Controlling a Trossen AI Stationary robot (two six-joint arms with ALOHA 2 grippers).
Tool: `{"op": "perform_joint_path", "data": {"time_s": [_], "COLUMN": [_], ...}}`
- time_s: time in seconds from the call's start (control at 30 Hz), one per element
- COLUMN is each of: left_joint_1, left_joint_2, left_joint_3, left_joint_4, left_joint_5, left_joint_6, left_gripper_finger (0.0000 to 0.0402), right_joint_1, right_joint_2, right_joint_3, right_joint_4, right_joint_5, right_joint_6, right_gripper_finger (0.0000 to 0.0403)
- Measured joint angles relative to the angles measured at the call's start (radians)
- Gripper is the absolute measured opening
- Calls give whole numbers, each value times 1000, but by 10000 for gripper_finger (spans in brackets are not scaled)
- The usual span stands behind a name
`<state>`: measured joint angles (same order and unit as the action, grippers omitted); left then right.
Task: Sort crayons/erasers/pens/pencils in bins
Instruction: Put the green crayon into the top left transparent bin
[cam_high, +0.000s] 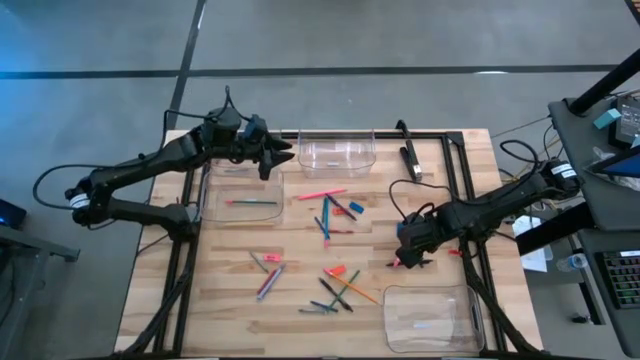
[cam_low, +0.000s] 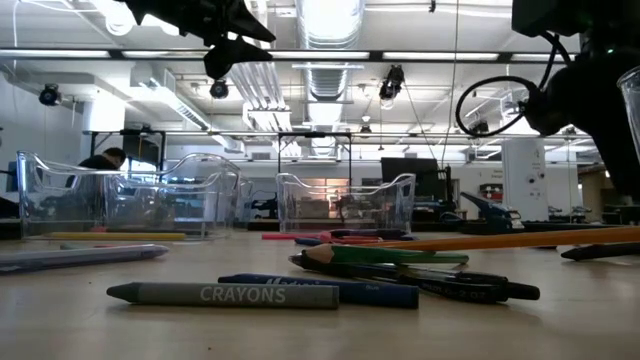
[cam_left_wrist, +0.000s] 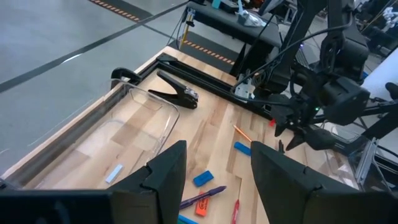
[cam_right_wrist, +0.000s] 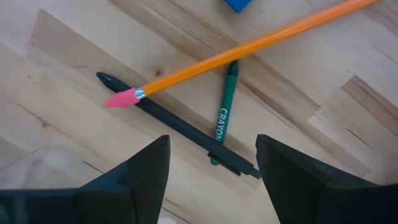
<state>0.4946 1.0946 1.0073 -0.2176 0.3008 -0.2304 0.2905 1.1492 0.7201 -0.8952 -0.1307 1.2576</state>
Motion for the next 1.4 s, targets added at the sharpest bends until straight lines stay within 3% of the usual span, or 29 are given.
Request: {"op": "perform_joint_path", "data": {"time_s": [1.17,1.4], "left_joint_1": [0,0], "left_joint_2": [-1,-1], "left_joint_3": [0,0], "left_joint_4": [0,0], "left_joint_5": [-2,-2], "left_joint_6": [0,-1], "left_gripper_finger": [164,164], "right_joint_1": [0,0], "right_joint_2": [1,1], "right_joint_3": [-22,-77], "right_joint_4": [149,189], "right_joint_5": [80,76], "right_joint_6": [25,50], "right_gripper_finger": [226,226]}}
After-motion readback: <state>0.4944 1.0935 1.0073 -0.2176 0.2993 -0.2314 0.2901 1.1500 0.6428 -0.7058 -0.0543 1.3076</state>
